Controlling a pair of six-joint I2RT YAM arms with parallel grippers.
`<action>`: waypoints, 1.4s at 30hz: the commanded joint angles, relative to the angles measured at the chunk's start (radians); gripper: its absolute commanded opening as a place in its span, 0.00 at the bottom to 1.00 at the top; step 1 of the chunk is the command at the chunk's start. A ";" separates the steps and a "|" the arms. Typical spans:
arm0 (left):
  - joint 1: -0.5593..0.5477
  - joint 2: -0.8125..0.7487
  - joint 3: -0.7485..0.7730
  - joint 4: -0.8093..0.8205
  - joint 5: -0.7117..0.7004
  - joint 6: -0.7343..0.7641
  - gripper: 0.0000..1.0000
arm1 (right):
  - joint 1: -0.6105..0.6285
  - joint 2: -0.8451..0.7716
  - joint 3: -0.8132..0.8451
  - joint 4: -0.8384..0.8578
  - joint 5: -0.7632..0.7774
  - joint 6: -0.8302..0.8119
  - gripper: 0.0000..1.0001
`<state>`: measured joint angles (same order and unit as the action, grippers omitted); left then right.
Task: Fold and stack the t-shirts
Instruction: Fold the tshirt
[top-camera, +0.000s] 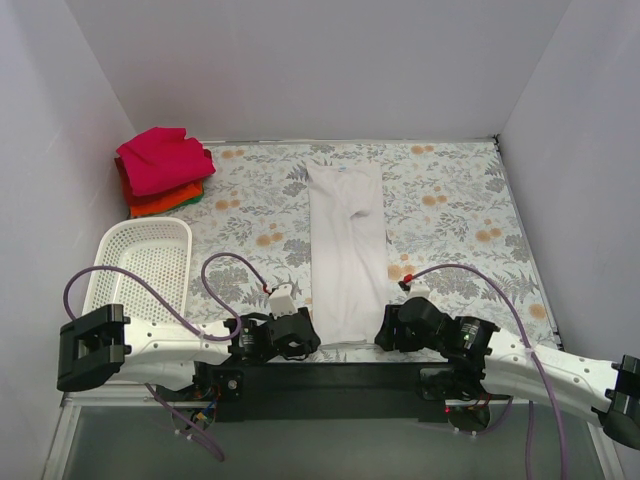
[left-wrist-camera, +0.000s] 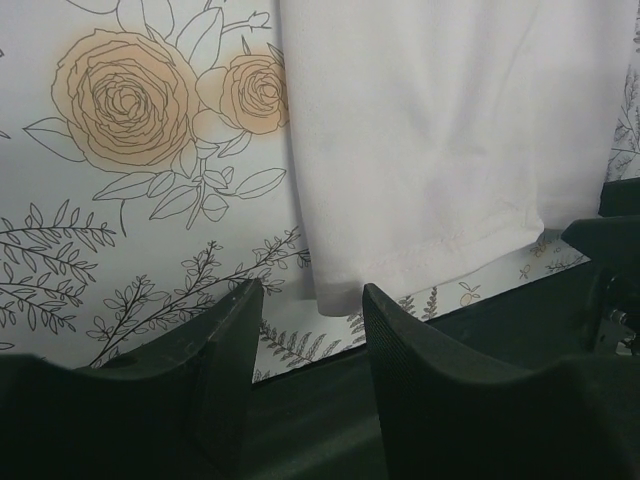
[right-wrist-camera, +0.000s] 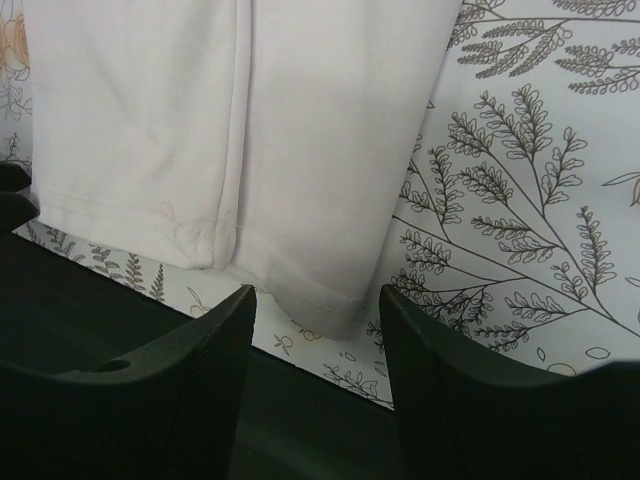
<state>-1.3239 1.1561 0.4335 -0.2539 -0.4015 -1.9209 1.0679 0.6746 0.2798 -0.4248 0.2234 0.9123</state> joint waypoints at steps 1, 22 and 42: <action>0.003 0.002 -0.001 0.025 0.004 -0.013 0.42 | 0.033 -0.009 -0.016 -0.071 0.028 0.062 0.48; 0.003 0.059 -0.010 0.087 0.050 -0.023 0.23 | 0.064 0.042 -0.014 -0.042 0.068 0.073 0.25; 0.003 0.063 -0.029 0.123 0.145 0.134 0.00 | 0.072 0.131 0.056 -0.094 -0.120 -0.102 0.01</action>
<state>-1.3235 1.2297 0.4187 -0.1280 -0.3229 -1.8664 1.1290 0.7761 0.3019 -0.4252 0.2031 0.8734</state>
